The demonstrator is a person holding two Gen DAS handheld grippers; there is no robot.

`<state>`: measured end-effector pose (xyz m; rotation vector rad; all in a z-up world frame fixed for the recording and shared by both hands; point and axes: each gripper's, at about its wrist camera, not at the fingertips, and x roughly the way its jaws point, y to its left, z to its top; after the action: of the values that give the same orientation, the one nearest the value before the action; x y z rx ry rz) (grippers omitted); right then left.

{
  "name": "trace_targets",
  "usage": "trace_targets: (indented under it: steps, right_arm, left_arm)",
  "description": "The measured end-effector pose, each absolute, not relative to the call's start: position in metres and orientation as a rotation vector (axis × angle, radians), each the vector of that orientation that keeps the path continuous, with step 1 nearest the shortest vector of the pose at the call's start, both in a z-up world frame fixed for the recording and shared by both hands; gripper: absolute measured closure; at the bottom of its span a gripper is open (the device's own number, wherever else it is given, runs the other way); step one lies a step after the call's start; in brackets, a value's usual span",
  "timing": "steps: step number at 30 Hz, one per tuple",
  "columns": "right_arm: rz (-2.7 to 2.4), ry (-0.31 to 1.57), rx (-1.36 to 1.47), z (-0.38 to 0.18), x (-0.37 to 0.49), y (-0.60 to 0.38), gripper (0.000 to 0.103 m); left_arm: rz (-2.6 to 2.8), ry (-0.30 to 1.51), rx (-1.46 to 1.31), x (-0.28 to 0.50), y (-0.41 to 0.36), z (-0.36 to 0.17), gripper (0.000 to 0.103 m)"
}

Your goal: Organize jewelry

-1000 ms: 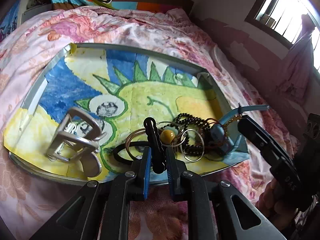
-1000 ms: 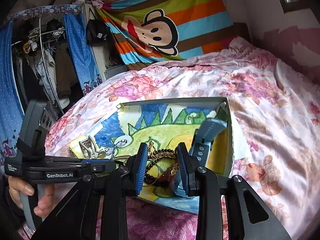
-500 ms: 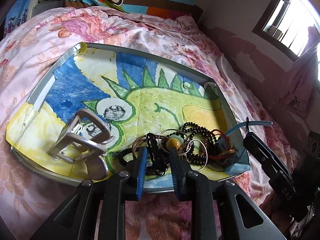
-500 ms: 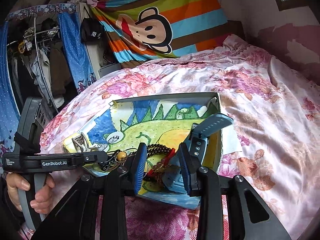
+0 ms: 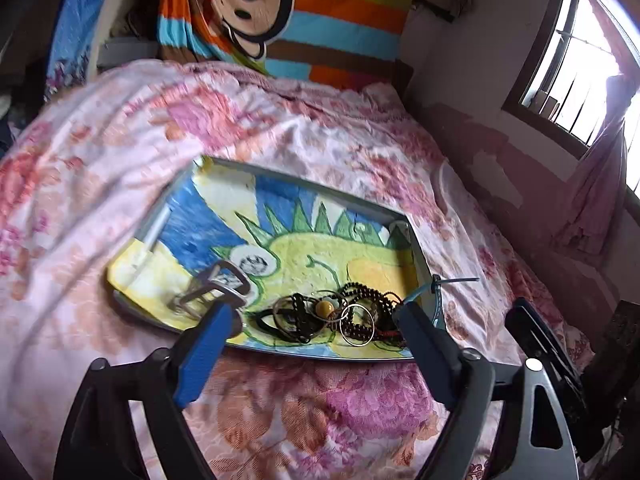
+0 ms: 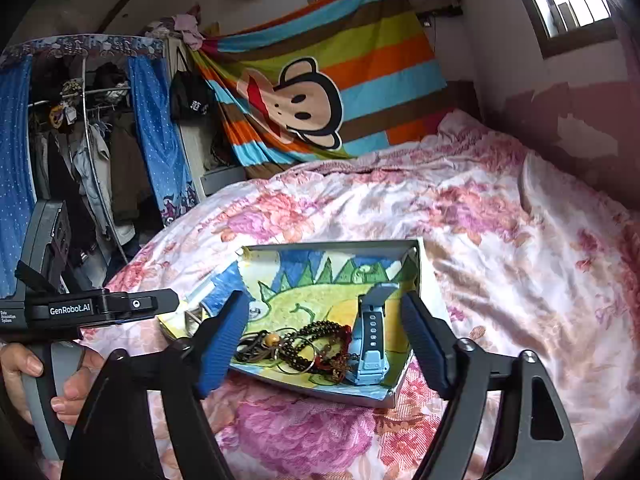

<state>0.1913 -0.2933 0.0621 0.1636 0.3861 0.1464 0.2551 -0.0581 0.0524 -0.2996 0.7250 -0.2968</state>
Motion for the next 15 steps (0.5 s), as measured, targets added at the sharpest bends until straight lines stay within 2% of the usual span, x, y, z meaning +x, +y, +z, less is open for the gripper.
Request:
trace_targets:
  steps: [2, 8, 15]
  right_arm:
    - [0.151, 0.363, 0.141, 0.074, 0.177, -0.288, 0.017]
    - [0.143, 0.309, 0.079, 0.099, 0.135, -0.267, 0.001]
    - [0.141, 0.251, 0.111, 0.114, 0.090, -0.255, 0.001]
  left_arm:
    - [-0.272, 0.680, -0.293, 0.239, -0.054, 0.066, 0.007]
    - [-0.195, 0.553, -0.237, 0.184, -0.042, 0.098, 0.000]
    - [-0.149, 0.444, -0.169, 0.127, -0.026, 0.115, 0.000]
